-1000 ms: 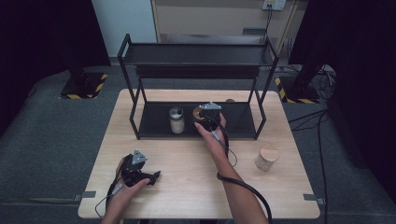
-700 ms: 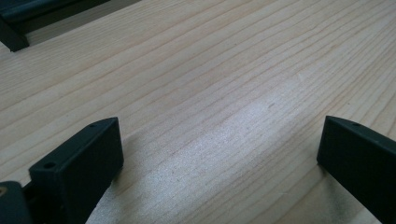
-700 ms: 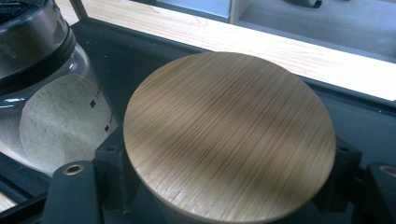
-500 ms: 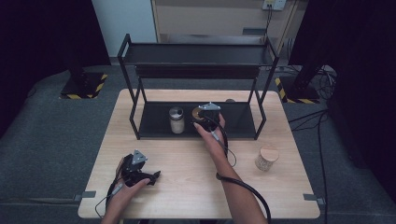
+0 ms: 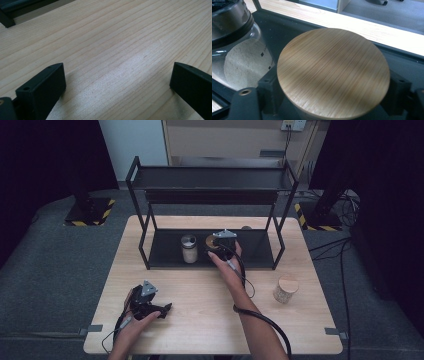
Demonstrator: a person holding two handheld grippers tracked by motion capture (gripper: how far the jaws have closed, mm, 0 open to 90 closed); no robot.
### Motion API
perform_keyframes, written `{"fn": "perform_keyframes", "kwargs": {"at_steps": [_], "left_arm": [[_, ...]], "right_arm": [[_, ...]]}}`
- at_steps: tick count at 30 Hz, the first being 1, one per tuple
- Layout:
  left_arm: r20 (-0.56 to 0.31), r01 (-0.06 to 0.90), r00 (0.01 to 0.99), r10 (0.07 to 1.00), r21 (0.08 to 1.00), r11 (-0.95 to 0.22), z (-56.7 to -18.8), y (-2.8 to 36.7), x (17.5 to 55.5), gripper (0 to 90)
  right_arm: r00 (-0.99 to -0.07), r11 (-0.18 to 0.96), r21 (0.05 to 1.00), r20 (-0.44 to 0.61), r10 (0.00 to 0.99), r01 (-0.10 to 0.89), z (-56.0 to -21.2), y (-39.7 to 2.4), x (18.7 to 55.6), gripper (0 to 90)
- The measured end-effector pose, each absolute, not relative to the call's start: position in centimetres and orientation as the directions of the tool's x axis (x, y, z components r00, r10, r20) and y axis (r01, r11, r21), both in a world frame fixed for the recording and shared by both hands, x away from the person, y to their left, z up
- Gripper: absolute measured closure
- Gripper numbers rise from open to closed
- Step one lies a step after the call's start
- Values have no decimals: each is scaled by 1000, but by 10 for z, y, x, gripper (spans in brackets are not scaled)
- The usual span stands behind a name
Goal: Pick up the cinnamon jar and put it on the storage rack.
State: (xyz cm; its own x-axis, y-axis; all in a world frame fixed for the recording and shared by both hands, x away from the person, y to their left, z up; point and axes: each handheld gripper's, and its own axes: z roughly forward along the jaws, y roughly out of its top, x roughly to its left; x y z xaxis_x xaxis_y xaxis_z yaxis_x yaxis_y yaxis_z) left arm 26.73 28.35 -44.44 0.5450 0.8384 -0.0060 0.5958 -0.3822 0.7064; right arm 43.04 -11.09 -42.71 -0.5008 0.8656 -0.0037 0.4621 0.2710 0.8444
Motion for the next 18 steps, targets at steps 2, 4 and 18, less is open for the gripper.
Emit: {"fn": "perform_keyframes", "kwargs": {"at_steps": [2, 4, 18], "left_arm": [[-6, 596, 545, 838, 706, -382, -444, 284, 267, 0], [-6, 596, 545, 838, 706, -382, -444, 284, 267, 0], [-6, 596, 545, 838, 706, -382, -444, 284, 267, 0]], "right_arm": [[-500, 267, 844, 2, 866, 465, -427, -113, 430, 178], [-502, 268, 845, 2, 865, 464, -426, -115, 429, 149], [-523, 258, 864, 7, 852, 432, -413, -131, 412, 77]]}}
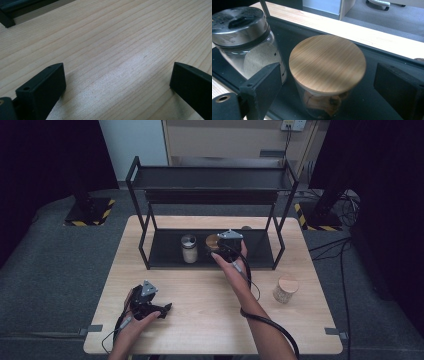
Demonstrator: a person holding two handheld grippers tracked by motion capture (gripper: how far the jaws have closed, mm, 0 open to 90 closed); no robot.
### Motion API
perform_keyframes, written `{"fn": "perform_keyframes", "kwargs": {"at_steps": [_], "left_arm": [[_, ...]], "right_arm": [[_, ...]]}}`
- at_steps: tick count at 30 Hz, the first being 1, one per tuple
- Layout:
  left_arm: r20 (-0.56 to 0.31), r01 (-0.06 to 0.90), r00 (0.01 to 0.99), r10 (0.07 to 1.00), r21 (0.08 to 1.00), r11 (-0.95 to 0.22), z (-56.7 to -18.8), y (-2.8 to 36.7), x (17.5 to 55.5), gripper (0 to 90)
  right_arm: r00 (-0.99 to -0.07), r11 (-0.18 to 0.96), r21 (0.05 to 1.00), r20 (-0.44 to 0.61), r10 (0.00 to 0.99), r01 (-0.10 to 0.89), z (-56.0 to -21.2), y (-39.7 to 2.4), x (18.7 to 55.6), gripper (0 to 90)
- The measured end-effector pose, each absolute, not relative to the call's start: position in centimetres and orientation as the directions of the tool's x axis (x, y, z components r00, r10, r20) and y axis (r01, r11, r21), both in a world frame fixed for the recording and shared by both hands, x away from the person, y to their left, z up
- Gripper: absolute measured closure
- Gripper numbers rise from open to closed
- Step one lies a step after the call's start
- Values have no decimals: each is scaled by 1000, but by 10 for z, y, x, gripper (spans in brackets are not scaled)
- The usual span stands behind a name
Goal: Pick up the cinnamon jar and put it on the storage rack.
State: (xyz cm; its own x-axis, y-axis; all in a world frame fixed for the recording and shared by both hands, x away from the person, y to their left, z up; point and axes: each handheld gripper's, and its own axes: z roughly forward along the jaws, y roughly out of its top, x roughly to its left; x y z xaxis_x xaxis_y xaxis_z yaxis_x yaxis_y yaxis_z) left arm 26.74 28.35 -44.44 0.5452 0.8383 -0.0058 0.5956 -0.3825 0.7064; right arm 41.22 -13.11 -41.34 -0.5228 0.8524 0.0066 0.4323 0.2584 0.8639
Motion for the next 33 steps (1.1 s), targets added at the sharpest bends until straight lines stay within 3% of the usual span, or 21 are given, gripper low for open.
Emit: {"fn": "perform_keyframes", "kwargs": {"at_steps": [33], "left_arm": [[-6, 595, 547, 837, 707, -383, -444, 283, 268, 0]], "right_arm": [[-542, 285, 845, 8, 840, 453, -378, -155, 370, 45]]}}
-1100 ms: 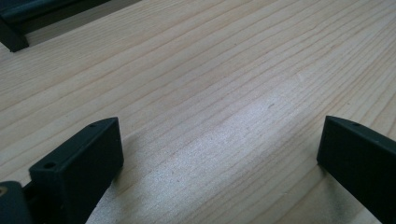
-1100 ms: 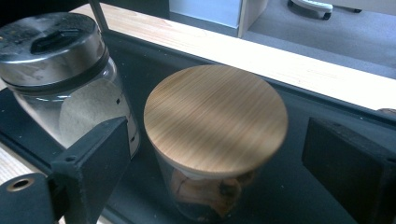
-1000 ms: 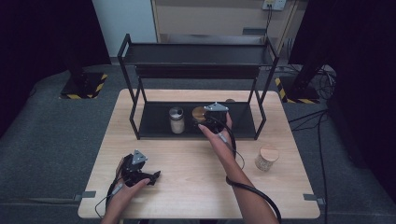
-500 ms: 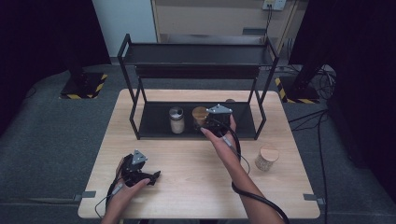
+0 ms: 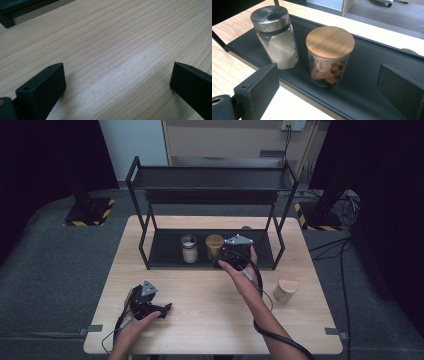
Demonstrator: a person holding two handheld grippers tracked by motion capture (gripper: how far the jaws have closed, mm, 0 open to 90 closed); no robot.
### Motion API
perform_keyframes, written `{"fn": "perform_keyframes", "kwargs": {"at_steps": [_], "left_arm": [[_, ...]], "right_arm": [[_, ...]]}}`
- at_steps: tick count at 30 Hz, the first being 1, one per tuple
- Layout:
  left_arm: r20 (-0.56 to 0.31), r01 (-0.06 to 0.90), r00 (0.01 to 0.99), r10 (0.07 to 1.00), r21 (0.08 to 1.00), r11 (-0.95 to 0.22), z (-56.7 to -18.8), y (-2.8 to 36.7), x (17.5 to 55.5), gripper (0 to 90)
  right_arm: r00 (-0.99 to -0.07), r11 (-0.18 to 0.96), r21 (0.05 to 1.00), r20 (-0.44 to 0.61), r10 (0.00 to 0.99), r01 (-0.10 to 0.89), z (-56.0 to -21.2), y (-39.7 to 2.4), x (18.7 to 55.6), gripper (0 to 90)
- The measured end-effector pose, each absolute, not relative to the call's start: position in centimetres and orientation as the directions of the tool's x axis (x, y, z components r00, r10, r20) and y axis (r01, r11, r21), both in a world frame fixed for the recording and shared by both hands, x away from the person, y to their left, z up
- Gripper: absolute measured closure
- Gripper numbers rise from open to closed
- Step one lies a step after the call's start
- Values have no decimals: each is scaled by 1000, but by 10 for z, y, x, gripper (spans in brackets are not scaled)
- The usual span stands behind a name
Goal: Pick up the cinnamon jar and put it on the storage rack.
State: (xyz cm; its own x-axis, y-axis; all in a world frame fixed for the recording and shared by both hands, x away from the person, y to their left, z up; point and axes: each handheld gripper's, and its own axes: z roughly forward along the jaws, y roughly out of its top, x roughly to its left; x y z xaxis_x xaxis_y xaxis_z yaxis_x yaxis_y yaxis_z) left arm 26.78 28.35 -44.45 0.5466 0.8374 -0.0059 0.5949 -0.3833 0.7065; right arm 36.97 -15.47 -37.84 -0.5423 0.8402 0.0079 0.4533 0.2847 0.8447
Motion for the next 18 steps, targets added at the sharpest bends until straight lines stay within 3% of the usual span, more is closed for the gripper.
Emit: {"fn": "perform_keyframes", "kwargs": {"at_steps": [18], "left_arm": [[-3, 593, 546, 838, 707, -384, -445, 283, 268, 0]], "right_arm": [[-531, 269, 856, 8, 847, 441, -363, -179, 338, 46]]}}
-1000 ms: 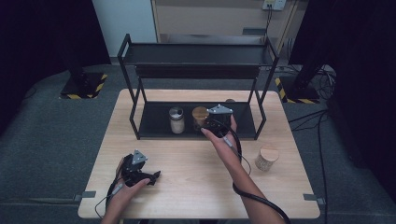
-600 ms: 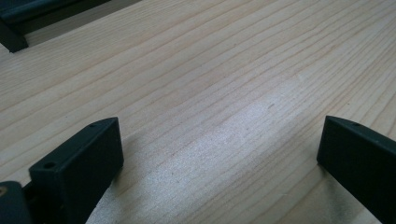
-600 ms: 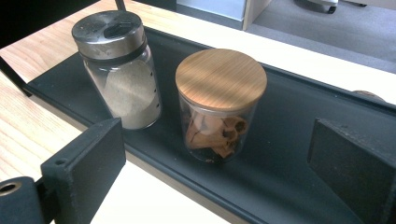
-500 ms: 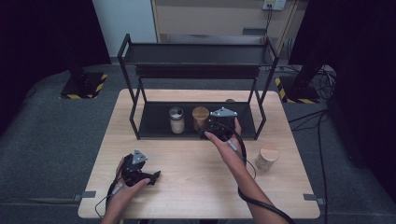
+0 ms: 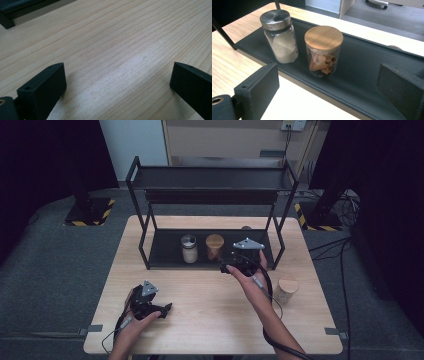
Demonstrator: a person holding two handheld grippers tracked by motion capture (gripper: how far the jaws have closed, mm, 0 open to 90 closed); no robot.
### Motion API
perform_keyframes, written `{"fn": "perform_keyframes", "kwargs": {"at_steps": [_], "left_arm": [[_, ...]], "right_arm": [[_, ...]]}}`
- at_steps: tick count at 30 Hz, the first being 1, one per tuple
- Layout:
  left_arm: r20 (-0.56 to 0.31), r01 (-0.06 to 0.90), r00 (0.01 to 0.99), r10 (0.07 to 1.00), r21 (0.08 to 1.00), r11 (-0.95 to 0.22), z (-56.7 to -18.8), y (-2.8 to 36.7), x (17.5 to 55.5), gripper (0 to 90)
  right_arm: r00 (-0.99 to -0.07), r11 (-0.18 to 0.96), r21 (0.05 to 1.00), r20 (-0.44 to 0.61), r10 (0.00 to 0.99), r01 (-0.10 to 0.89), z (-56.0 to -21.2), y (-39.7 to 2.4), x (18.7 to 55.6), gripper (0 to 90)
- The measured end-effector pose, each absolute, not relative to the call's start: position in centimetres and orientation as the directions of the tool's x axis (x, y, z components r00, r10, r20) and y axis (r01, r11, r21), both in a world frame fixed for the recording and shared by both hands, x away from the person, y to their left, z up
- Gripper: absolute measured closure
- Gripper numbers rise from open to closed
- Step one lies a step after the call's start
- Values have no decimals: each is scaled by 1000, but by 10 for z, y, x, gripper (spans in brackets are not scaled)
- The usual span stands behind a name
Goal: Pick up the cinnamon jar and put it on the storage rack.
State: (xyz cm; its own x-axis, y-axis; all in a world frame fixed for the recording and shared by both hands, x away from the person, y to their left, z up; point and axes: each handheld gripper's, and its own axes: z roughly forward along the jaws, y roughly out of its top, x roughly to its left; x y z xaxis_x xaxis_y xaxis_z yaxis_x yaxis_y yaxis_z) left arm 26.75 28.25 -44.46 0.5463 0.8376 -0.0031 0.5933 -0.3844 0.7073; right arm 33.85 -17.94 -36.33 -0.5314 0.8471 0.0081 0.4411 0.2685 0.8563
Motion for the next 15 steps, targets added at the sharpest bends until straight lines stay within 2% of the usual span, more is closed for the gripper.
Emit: {"fn": "perform_keyframes", "kwargs": {"at_steps": [15], "left_arm": [[-1, 593, 549, 836, 705, -389, -444, 283, 268, 0]], "right_arm": [[-507, 229, 872, 25, 861, 433, -357, -207, 313, 46]]}}
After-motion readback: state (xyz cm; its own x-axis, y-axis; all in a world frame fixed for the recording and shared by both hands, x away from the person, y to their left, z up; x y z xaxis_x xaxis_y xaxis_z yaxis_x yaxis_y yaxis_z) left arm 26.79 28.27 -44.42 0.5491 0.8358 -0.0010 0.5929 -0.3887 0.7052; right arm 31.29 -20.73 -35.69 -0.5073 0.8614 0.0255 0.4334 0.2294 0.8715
